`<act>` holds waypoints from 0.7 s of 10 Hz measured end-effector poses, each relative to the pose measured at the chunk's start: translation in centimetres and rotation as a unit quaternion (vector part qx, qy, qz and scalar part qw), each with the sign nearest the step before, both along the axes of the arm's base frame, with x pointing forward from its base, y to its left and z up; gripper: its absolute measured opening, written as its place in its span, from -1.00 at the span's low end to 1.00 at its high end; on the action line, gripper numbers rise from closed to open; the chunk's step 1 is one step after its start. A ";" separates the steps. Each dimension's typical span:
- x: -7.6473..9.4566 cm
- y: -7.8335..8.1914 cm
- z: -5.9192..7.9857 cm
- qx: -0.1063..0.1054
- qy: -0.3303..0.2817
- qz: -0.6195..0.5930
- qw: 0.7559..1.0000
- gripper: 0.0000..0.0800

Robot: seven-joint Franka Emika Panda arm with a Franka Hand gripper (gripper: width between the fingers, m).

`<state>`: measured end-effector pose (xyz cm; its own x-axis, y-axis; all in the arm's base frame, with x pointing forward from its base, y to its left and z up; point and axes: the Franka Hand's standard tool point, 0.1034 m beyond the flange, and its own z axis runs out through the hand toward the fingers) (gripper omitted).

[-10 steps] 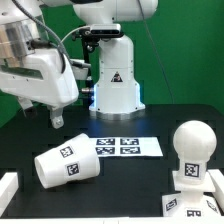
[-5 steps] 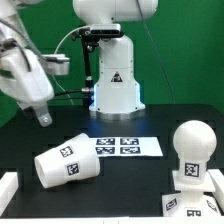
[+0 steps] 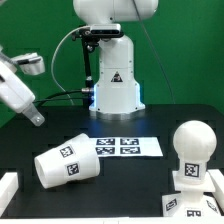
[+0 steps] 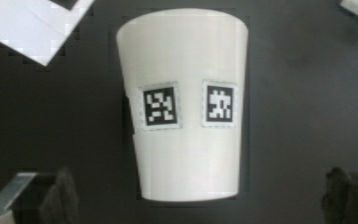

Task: Assemble lamp

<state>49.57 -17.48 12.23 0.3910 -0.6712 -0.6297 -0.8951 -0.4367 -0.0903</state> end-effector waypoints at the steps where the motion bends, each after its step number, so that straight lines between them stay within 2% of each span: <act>1: -0.8 -0.1 -0.1 0.034 0.030 0.004 0.999 0.75; 2: -1.1 -0.6 -0.3 0.060 0.053 0.004 0.997 0.75; 3: -1.0 -1.0 -0.1 0.105 0.078 -0.019 0.991 0.75; 4: -0.7 -2.3 -0.8 0.130 0.099 -0.039 0.986 0.75; 5: 0.0 -2.8 -1.5 0.122 0.096 -0.039 0.987 0.75; 6: -0.1 -2.5 -2.1 0.123 0.104 -0.045 0.986 0.75; 7: -0.5 -2.7 -3.5 0.129 0.113 -0.059 0.983 0.75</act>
Offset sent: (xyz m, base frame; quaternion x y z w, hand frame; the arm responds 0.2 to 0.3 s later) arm 0.0257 -0.0225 0.0026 0.0902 -0.2906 0.1014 0.9472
